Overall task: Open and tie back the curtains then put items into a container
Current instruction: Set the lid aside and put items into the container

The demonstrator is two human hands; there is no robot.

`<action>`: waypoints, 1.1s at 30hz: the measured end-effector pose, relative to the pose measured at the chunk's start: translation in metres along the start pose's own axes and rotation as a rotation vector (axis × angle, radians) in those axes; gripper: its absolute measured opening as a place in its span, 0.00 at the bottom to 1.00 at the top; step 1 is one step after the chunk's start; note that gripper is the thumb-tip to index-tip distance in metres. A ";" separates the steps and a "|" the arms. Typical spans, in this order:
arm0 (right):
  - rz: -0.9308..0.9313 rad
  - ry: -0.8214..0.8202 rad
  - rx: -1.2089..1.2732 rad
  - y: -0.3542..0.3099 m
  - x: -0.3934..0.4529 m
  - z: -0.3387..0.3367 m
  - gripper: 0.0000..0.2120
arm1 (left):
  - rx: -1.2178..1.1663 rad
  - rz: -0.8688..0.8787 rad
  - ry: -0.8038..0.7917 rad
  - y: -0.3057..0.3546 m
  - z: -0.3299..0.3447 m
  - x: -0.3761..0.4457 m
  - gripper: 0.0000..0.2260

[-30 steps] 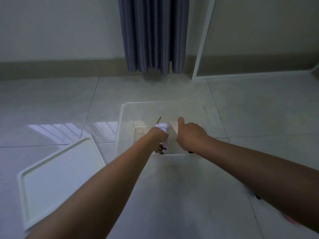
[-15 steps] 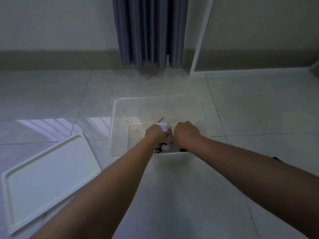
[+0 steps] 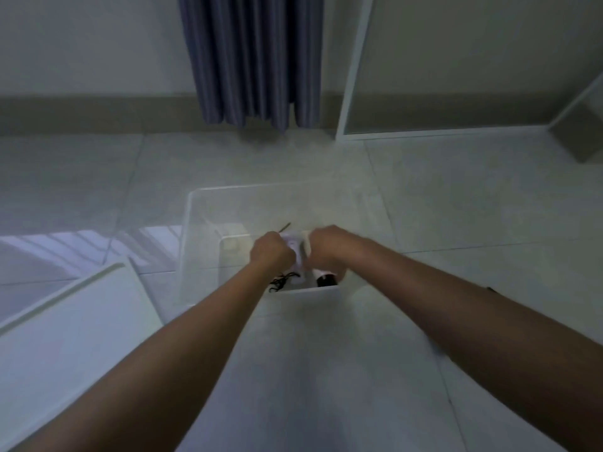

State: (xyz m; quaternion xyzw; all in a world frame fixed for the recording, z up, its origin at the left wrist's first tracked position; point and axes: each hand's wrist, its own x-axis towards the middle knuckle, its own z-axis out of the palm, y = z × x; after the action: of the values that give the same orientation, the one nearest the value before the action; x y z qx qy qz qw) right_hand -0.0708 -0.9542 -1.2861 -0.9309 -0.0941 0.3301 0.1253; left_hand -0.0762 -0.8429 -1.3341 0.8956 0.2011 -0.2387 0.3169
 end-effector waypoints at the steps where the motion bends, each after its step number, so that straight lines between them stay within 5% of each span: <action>1: -0.018 -0.004 0.172 0.001 -0.011 -0.018 0.16 | 0.066 0.073 0.113 0.002 0.000 0.001 0.15; 4: -0.108 0.248 0.603 0.028 -0.063 -0.075 0.13 | 0.019 0.434 0.384 0.025 0.002 -0.021 0.11; 6: -0.074 0.521 0.613 0.073 -0.088 -0.091 0.10 | -0.086 0.694 0.466 0.050 0.008 -0.034 0.10; 12: 0.453 0.733 0.464 0.230 -0.124 -0.023 0.12 | -0.147 1.136 0.290 0.128 0.074 -0.083 0.10; 15: 0.697 0.756 0.452 0.287 -0.149 0.032 0.17 | 0.002 1.125 0.066 0.141 0.134 -0.100 0.13; 20: 1.033 0.560 0.515 0.332 -0.177 0.092 0.30 | 0.365 0.878 -0.200 0.137 0.211 -0.111 0.32; 27: 1.072 0.522 0.560 0.344 -0.172 0.116 0.33 | 0.562 0.813 -0.152 0.122 0.246 -0.105 0.40; 33: 1.030 0.485 0.831 0.340 -0.167 0.096 0.41 | 0.421 0.719 -0.263 0.124 0.230 -0.103 0.42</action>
State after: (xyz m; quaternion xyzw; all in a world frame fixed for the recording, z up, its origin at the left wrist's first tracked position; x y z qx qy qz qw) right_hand -0.2284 -1.3040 -1.3595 -0.7794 0.5230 0.1393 0.3157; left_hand -0.1648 -1.1067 -1.3761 0.9157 -0.2188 -0.2609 0.2134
